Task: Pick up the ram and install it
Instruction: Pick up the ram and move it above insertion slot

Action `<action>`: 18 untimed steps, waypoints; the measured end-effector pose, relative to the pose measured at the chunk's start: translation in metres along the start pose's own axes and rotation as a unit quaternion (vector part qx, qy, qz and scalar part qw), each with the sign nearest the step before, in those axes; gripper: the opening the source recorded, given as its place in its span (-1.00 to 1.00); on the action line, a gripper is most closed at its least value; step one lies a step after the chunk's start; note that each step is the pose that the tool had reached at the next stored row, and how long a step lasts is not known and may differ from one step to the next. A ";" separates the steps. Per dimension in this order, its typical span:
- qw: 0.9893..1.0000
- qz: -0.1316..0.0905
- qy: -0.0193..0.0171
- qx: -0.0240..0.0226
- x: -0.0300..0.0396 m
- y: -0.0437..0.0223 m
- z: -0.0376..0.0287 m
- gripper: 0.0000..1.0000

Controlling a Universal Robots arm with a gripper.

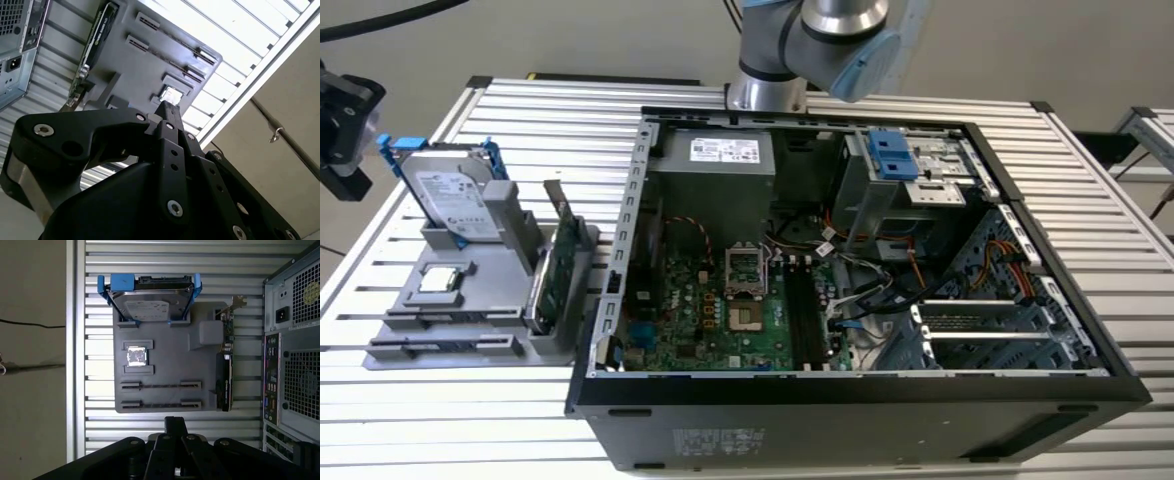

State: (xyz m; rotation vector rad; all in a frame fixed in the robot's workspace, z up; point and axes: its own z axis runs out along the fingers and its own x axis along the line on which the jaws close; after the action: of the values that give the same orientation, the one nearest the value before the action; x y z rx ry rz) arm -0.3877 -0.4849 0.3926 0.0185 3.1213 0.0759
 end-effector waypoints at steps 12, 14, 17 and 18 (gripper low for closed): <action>1.000 0.030 -0.001 0.001 0.0000 0.0000 0.0001 -1.00; 0.999 0.039 -0.002 0.001 0.0000 0.0000 0.0001 -1.00; 0.999 0.053 -0.003 0.001 0.0000 0.0000 0.0001 -1.00; 0.998 0.057 -0.003 0.001 0.0000 0.0000 0.0002 -1.00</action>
State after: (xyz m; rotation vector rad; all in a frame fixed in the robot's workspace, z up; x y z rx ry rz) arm -0.3878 -0.4849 0.3924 0.1979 3.1124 0.0740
